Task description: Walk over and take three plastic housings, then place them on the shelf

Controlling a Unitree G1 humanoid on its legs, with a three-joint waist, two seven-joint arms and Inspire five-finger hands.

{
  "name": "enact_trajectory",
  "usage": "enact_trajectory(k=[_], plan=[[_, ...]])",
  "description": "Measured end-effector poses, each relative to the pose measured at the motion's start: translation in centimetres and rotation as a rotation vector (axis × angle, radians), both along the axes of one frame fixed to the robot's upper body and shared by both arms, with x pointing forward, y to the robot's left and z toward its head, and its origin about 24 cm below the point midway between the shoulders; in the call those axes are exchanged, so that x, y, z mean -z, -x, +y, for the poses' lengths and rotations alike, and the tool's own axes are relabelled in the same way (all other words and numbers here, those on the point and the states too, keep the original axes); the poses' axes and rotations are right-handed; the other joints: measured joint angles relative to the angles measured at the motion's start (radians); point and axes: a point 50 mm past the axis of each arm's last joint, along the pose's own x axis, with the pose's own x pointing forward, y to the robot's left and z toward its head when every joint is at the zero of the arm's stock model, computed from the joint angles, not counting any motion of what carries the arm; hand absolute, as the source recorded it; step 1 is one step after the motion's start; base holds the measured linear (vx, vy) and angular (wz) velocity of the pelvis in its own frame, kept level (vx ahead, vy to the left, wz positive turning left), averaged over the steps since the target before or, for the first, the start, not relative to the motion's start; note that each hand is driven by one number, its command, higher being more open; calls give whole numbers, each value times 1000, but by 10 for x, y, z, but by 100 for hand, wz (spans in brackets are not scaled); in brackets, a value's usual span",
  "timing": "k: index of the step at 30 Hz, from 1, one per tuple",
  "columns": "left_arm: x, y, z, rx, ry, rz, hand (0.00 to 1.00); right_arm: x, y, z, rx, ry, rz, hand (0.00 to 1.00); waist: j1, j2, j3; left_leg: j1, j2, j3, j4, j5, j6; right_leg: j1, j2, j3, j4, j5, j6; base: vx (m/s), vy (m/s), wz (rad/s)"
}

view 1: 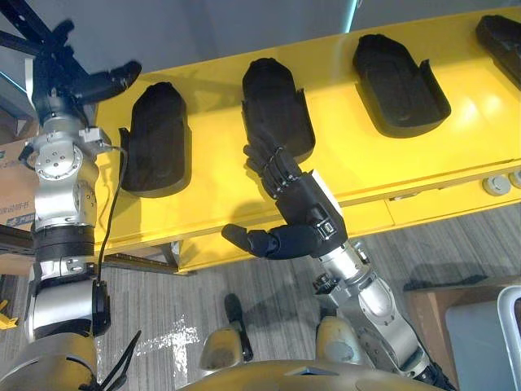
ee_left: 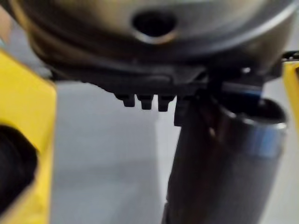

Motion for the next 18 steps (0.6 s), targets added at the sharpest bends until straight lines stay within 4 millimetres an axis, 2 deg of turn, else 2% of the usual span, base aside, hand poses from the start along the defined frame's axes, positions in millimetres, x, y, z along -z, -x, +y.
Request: enact_trajectory(k=[2,3,4,5,7,9,11,12,13,15,18], plan=[[-22,21,-28,204,2,-178,100,0,1,-1,-12,10,-9,100,-4,-11,-11,22,-6,4,-15,1,0,21,-3,0,-13,1,1,43,27,-4],[-32,40,-50,323,-20,-281,100,0,2,-3,-13,13,-17,100,-5,-17,-24,39,-9,10,-21,1,0,36,-6,1,-23,1,3,71,30,-6],[-33,57,-70,418,-41,-342,100,0,3,-5,-5,21,-23,100,-5,-15,-53,53,-10,13,-34,1,0,51,-6,-1,-39,3,5,101,25,-6],[-30,68,-79,462,-45,-377,100,-1,3,-6,-5,26,-31,100,-5,-15,-71,69,-8,17,-40,0,-1,68,-6,-3,-49,3,6,74,11,-3],[-15,83,-87,495,-18,-397,100,-2,5,-8,-32,36,-53,100,-2,-5,-109,94,-7,18,-53,-2,-3,101,-4,-20,-67,3,6,63,-10,8],[5,91,-87,463,4,-361,100,-5,6,-11,-66,61,-86,100,3,2,-142,104,-7,4,-52,-6,-9,129,-1,-39,-83,3,6,32,-19,23],[36,99,-83,376,9,-270,100,-5,8,-13,-125,113,-114,100,9,1,-172,106,-6,-22,-52,-8,-10,160,3,-69,-102,3,7,-30,-36,38],[59,110,-78,218,-58,-207,100,-1,10,-14,-186,159,-116,100,27,-9,-187,103,-2,-42,-57,-6,-8,167,8,-87,-106,3,7,-59,-41,43],[68,119,-73,132,-95,-195,100,6,10,-13,-229,192,-92,100,37,-25,-197,91,0,-59,-57,3,-7,171,13,-103,-115,3,6,-55,-35,43],[70,127,-68,70,-113,-220,100,20,7,-14,-247,217,-33,100,49,-45,-207,78,0,-86,-58,13,-13,172,16,-126,-126,5,6,-54,-23,38],[71,140,-63,-5,-101,-286,100,42,1,-17,-252,252,76,100,68,-61,-211,68,-4,-109,-58,21,-10,180,16,-144,-137,8,3,-24,-1,23]])
